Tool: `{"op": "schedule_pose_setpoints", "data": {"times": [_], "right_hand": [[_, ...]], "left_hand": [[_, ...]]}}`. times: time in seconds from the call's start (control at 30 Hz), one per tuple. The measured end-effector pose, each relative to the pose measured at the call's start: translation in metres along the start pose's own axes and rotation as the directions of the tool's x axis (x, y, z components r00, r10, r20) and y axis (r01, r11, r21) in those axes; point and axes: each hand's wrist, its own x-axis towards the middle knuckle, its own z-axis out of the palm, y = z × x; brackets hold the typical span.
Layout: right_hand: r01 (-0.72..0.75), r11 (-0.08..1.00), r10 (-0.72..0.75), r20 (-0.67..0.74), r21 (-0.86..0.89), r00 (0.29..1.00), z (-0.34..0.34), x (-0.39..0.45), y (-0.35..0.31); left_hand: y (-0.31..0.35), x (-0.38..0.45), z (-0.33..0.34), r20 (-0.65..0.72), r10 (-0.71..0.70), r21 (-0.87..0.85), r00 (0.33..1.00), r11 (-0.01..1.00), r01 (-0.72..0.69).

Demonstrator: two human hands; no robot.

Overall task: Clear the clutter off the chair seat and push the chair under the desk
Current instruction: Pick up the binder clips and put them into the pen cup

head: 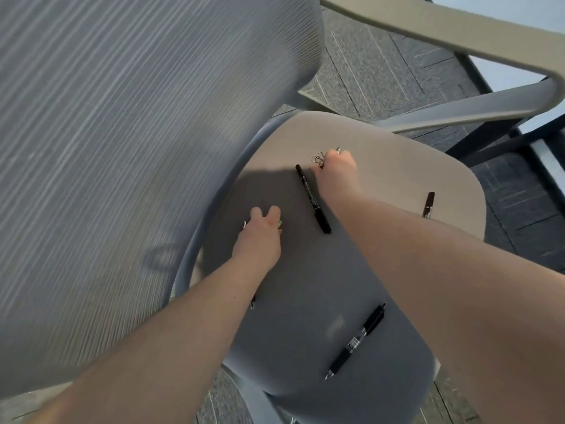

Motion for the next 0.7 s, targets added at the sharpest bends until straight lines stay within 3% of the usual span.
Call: {"op": "schedule_pose_setpoints", "data": {"times": [0.3,0.4,0.7], "right_hand": [[0.069,0.996,-0.072,-0.032,-0.064,0.997,-0.001,-0.014,0.009],[0.067,0.998,-0.067,0.003,-0.005,0.998,-0.009,-0.029,0.014],[-0.028,0.998,0.023,0.083,0.059,0.996,-0.092,-0.092,0.071]], "left_hand": [[0.003,0.002,-0.003,0.009,-0.009,-0.020,1.000,1.000,0.009],[0.007,0.002,-0.006,0.005,-0.016,-0.042,1.000,0.999,0.016],[0.083,-0.012,-0.035,-0.045,0.095,-0.076,0.994,0.992,-0.098]]}}
